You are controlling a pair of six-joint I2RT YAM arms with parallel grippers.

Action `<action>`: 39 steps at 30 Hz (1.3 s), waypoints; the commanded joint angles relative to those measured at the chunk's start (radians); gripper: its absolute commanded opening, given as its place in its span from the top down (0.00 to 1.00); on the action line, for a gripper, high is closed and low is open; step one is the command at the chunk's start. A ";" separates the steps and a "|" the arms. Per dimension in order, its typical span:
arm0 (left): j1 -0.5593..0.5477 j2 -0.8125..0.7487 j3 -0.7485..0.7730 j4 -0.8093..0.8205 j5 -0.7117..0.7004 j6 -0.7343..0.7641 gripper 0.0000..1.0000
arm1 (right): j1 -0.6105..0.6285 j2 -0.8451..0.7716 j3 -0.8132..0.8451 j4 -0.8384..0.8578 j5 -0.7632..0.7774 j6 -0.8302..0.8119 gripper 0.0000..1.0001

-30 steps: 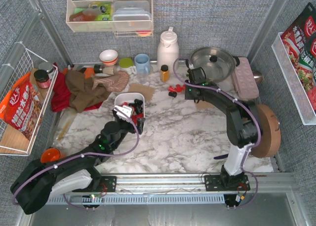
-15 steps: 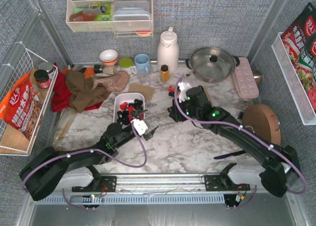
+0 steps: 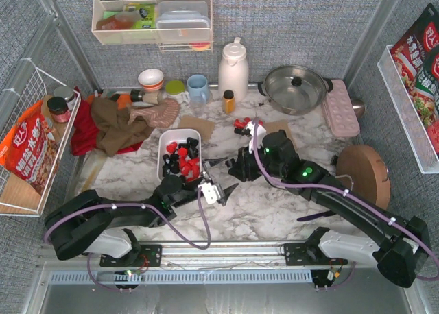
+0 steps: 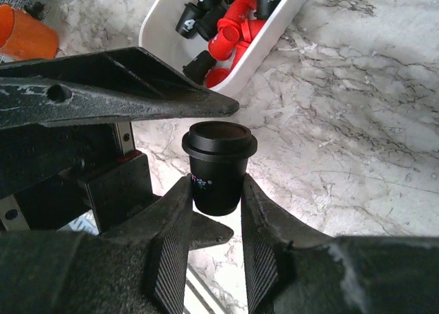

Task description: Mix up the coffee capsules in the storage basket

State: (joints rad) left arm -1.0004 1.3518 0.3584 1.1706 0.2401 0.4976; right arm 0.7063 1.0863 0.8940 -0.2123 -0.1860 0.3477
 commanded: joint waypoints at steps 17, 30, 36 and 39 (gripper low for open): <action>-0.039 0.046 -0.004 0.229 -0.059 0.021 0.23 | 0.010 0.000 0.021 0.027 -0.034 0.034 0.70; -0.040 0.037 -0.009 0.190 -0.066 0.013 0.44 | 0.015 0.003 0.027 0.021 -0.034 0.037 0.67; -0.041 0.041 -0.021 0.188 -0.082 -0.005 0.48 | 0.015 -0.008 0.033 0.009 -0.020 0.041 0.50; -0.041 0.040 -0.034 0.194 -0.087 -0.017 0.49 | 0.015 -0.018 0.031 -0.005 0.011 0.036 0.43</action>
State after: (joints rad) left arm -1.0401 1.3930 0.3351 1.3510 0.1593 0.5064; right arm 0.7212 1.0801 0.9115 -0.2207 -0.2123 0.3897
